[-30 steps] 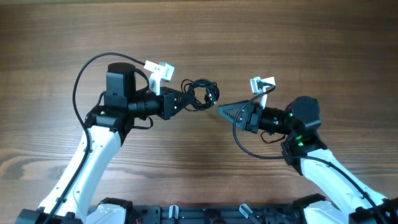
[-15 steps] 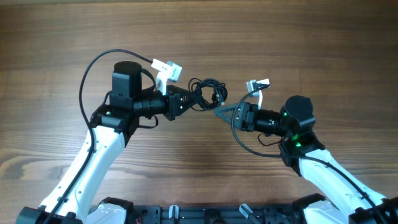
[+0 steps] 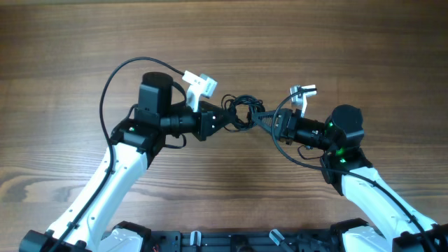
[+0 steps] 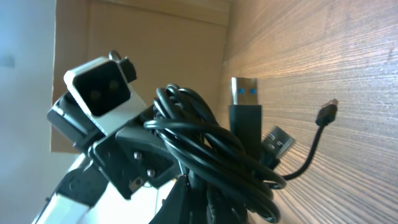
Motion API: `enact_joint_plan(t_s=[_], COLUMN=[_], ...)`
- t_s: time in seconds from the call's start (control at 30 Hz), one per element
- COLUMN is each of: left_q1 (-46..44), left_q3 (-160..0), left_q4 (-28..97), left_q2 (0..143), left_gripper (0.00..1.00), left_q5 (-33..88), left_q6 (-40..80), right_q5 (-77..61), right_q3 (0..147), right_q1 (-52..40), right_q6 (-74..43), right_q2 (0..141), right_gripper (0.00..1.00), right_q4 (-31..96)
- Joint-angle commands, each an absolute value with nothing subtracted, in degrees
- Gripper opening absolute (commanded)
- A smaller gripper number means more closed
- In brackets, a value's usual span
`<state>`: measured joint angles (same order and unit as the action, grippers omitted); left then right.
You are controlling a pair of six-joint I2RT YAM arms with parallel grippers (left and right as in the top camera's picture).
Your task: Untangle cables
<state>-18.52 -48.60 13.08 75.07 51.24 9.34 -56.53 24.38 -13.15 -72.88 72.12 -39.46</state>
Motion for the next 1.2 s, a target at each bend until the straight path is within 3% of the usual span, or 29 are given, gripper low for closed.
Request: enact_joint_plan(t_s=[0.0, 0.13, 0.37, 0.4, 0.47, 0.5, 0.57, 0.7, 0.83, 0.97, 1.07, 1.17], left_q1=[-22.1, -25.3, -32.6, -32.8, -32.7, -32.0, -29.6, -22.5, -19.9, -19.9, -20.0, -20.0], left_q3=[-49.1, -49.1, -49.1, -49.1, -49.1, -49.1, -49.1, -49.1, -49.1, -49.1, -49.1, -49.1], left_q4=[13.0, 11.6, 10.2, 10.2, 9.2, 8.0, 7.2, 7.3, 7.2, 7.2, 7.0, 5.2], left_q2=[75.0, 75.0, 75.0, 75.0, 75.0, 75.0, 75.0, 75.0, 75.0, 75.0, 75.0, 75.0], left_gripper=[0.04, 0.04, 0.04, 0.04, 0.04, 0.04, 0.04, 0.04, 0.04, 0.04, 0.04, 0.04], left_q5=[49.4, 49.4, 52.3, 53.8, 54.3, 54.2, 54.2, 54.2, 58.2, 70.7, 77.1, 77.5], left_q6=[9.4, 9.4, 9.4, 9.4, 9.4, 9.4, 9.4, 9.5, 9.3, 3.4, 3.0, 3.0], right_q5=[-56.9, -54.8, -31.3, -29.8, -29.7, -31.0, -33.7, -42.1, -56.7, -66.1, -75.9, -78.5], right_q3=[25.1, 25.1, 25.1, 25.1, 25.1, 25.1, 25.1, 25.1, 25.1, 25.1, 25.1, 25.1], right_q1=[-13.2, -13.5, -18.7, -18.7, -18.7, -18.7, -18.7, -15.1, -4.3, 0.3, -0.2, -0.2], right_q6=[-73.7, -73.7, -73.5, -73.5, -72.8, -71.4, -70.6, -69.8, -55.4, -41.2, -37.6, -38.8], right_q2=[72.4, 72.4, 72.4, 72.4, 72.4, 72.4, 72.4, 72.4, 72.4, 72.4, 72.4, 72.4], right_gripper=[0.05, 0.05, 0.04, 0.09, 0.27, 0.42, 0.58, 0.75, 0.79, 0.95, 0.89, 0.74], right_q4=[-40.0, -40.0, -39.2, -39.2, -39.1, -38.2, -34.6, -33.6, -33.8, -34.3, -37.5, -36.3])
